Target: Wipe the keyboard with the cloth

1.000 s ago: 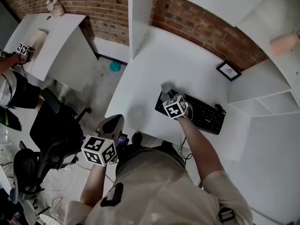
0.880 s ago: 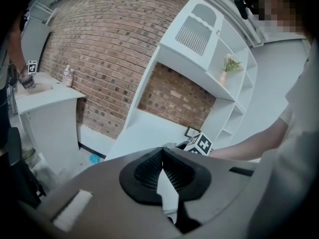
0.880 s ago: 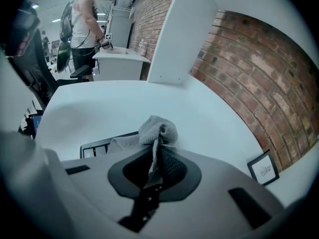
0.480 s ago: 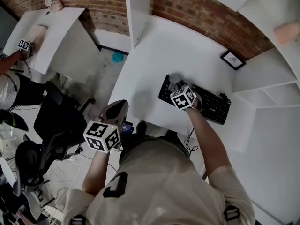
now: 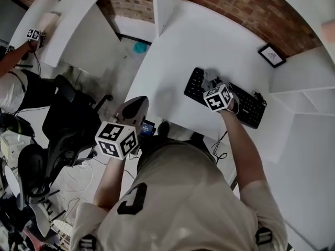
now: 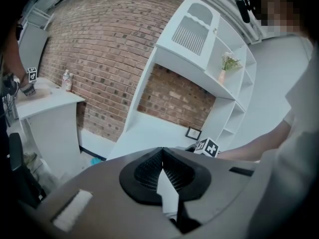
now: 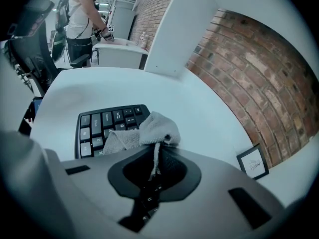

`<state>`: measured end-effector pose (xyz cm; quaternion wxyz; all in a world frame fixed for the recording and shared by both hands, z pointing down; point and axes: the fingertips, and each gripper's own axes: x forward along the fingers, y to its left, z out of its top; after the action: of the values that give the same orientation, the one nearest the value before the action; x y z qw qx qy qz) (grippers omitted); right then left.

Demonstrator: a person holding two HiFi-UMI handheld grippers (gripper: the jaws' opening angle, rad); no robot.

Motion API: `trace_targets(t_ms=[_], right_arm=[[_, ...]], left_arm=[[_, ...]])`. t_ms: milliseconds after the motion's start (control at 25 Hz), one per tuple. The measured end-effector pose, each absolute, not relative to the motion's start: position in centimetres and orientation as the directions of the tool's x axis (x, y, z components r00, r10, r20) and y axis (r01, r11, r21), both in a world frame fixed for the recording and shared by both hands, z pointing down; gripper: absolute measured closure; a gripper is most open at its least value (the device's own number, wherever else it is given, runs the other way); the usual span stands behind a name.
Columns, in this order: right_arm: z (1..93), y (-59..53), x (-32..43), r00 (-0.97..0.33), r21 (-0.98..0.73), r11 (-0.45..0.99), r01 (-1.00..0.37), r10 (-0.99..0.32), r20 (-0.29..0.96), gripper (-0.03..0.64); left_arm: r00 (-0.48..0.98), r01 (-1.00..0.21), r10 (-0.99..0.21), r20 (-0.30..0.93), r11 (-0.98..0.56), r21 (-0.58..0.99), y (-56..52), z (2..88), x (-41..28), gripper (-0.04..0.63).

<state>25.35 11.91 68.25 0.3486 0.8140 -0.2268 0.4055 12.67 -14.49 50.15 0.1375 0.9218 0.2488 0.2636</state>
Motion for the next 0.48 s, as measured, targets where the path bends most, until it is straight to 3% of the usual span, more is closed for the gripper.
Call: trace_targets(t_ms=[480], right_arm=[[69.0,17.2,23.4,0.552,0.376,-0.664,-0.647,-0.067,0.831,0.603]], left_arm=[[0.679,0.470,0.594,0.430,-0.803,0.368,-7.8,49.5,13.2,0.592]])
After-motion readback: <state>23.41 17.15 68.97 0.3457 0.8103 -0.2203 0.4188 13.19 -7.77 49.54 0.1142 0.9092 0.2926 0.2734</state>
